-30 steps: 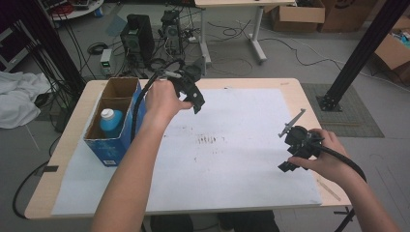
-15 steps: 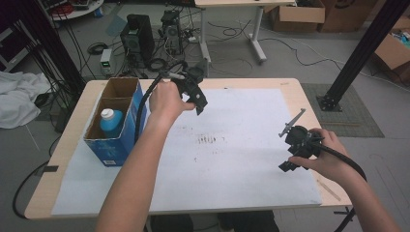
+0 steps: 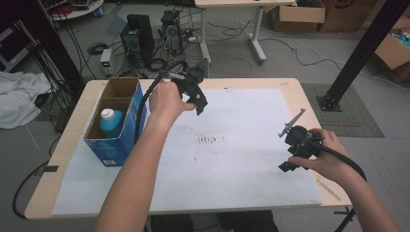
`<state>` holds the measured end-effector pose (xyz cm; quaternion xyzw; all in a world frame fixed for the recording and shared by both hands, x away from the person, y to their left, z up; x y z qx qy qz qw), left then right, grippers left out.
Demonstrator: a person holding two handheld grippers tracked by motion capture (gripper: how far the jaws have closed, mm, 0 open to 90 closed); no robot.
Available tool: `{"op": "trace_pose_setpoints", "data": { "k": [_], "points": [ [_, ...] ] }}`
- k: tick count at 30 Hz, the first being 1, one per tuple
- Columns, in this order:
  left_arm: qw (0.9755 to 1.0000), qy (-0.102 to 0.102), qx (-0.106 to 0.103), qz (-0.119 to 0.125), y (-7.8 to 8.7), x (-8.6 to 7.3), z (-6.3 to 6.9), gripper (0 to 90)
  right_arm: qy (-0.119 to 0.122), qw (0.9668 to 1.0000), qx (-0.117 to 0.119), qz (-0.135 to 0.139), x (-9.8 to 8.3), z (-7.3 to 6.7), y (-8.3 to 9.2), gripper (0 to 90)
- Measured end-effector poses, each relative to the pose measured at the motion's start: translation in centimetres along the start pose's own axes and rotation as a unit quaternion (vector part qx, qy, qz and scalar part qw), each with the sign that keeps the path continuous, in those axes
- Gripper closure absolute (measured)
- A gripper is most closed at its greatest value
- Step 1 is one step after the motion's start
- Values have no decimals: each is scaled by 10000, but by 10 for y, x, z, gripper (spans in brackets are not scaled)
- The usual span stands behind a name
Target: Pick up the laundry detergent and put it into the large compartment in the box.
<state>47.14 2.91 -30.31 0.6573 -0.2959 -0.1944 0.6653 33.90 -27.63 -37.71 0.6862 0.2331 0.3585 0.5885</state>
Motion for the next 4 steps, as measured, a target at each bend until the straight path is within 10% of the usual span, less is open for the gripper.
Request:
{"op": "trace_pose_setpoints", "data": {
  "k": [4],
  "points": [
    [10000, 5, 6, 13, 1, -1, -1, 156, 29, 10000, 0, 11, 1, -1, 0, 235]
  ]
}}
Point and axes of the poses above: each handheld gripper's, and its own axes: y roughly backward along the jaws, x roughly out of its top, z roughly to its right, the point moved 5 cm from there along -y, roughly forward along the jaws, and after that the axes turned 3 degrees about -y, right-handed, at the moved point
